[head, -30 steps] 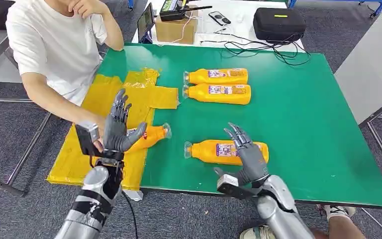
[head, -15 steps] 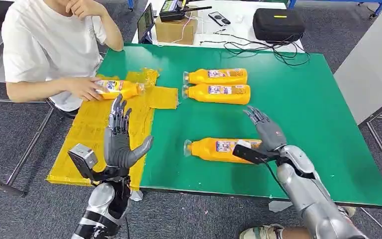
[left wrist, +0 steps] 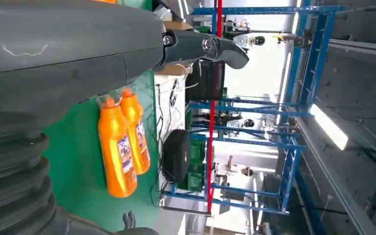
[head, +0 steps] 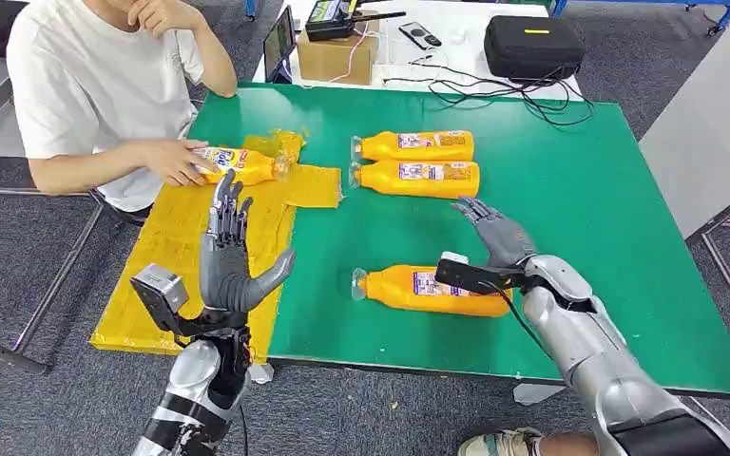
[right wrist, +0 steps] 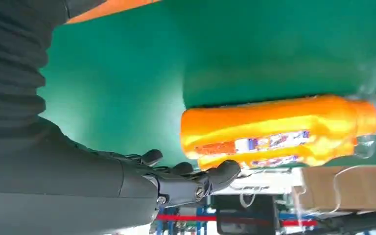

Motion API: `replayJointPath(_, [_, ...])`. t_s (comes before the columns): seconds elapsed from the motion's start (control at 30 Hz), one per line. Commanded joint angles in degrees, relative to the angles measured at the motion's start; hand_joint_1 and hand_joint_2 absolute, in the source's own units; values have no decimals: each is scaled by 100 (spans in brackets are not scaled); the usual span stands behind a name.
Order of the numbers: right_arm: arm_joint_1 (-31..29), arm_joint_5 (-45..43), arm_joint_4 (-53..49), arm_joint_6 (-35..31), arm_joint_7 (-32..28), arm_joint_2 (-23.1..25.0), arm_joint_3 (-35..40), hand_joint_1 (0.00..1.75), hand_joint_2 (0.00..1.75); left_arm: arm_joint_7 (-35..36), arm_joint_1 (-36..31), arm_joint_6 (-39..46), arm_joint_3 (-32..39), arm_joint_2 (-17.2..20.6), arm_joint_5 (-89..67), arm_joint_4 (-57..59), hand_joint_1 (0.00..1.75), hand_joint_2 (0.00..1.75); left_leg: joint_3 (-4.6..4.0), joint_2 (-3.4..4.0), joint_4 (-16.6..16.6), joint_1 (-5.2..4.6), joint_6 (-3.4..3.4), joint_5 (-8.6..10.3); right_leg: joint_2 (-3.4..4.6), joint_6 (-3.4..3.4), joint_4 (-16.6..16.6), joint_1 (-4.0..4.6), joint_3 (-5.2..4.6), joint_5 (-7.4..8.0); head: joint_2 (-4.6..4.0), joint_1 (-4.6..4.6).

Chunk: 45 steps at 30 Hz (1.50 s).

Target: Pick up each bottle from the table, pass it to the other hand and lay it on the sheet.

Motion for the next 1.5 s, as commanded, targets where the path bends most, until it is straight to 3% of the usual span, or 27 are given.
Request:
replayJointPath(0.03, [583,-812,-1505,185,-433,-151,647,0,175,6,-89,78,109,229,-113,-15,0,175,20,9,-4,7,-9,-9,5,-15,-5,8,18,-6,0,0])
replayJointPath(0.23, [1680,-1554,-4330,219,-221,-296,492,0,175,-22,99,194,224,243,-222,-424,0,175,13,10,0,4,-8,-13,7,-13,2,5,9,-10,0,2])
replayJointPath(0.73, [2377,-1764,-4929,373,-208,-675,241,0,175,-53,296,282,491,287,-239,-642,0,175,5,-5,-4,4,-4,-6,-5,-8,-7,4,5,-8,0,2])
replayJointPath(0.77, [2435,-1948,-4735,2081,705,-2858,379,0,175,-88,468,237,840,389,-173,-865,0,175,8,-4,-5,4,-4,-7,-7,-9,-8,4,8,-9,0,0])
replayJointPath(0.8, [2510,-1935,-4633,2106,616,-3154,365,0,175,-96,455,209,886,400,-153,-812,0,175,20,-4,-4,8,-7,-13,-8,-15,-10,9,22,-14,0,2])
replayJointPath(0.93, [2539,-1897,-4691,2062,630,-3116,421,0,175,-104,440,200,885,378,-153,-780,0,175,8,-37,4,-15,2,-12,-33,-6,-8,-12,21,-15,0,0])
replayJointPath(1.17, [2528,-1595,-4393,1776,937,-2713,545,0,175,-70,394,160,838,379,-194,-673,0,175,13,-22,-3,-13,10,-15,-19,11,-13,-10,19,-11,0,0])
replayJointPath(1.3, [2407,-1471,-4165,1694,1010,-2778,614,0,175,-44,409,139,838,396,-260,-636,0,175,21,-6,-5,-11,11,-18,1,11,-17,-7,24,-9,0,-4])
replayJointPath(1.5, [2031,-1082,-2638,1121,648,-1587,783,0,175,-85,329,363,648,392,-697,-331,0,175,12,-10,-8,-9,14,-12,-1,17,-21,-7,21,-3,0,2])
